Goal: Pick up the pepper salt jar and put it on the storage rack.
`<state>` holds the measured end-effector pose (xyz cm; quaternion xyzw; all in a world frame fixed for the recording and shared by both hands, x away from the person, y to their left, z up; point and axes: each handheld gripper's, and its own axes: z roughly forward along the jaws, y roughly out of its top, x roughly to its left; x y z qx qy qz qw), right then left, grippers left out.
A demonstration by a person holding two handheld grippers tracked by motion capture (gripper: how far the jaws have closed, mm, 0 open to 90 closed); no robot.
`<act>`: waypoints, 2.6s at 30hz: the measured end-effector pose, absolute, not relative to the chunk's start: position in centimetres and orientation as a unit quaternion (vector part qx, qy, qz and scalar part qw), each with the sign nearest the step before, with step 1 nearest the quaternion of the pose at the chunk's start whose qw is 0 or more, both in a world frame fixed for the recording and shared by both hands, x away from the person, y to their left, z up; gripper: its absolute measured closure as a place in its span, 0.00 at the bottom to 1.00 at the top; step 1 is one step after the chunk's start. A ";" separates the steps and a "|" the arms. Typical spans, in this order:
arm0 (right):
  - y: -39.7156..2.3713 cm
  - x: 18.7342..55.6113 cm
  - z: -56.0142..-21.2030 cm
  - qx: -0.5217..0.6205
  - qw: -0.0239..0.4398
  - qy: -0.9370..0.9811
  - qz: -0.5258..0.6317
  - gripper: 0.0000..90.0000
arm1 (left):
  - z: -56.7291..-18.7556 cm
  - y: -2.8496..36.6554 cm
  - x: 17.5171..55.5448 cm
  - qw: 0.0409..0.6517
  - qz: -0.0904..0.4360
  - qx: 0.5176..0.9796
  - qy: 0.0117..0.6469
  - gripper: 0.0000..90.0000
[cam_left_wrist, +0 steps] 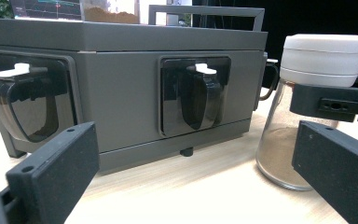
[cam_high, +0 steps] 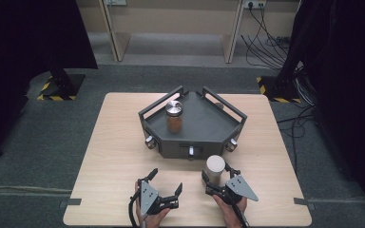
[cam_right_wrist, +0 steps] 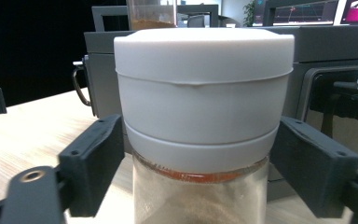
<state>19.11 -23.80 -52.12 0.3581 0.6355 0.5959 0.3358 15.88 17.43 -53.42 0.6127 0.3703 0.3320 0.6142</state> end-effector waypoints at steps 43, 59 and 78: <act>-23.8 18.7 -50.4 0.343 0.331 0.650 0.591 0.39 | -53.4 17.4 15.9 0.614 0.333 0.613 0.369 0.00; -24.0 18.5 -49.8 0.340 0.328 0.650 0.595 0.39 | -53.4 17.4 15.9 0.614 0.332 0.613 0.370 0.00; -24.1 18.2 -48.4 0.330 0.325 0.657 0.594 0.40 | -53.4 17.4 15.9 0.614 0.333 0.613 0.370 0.00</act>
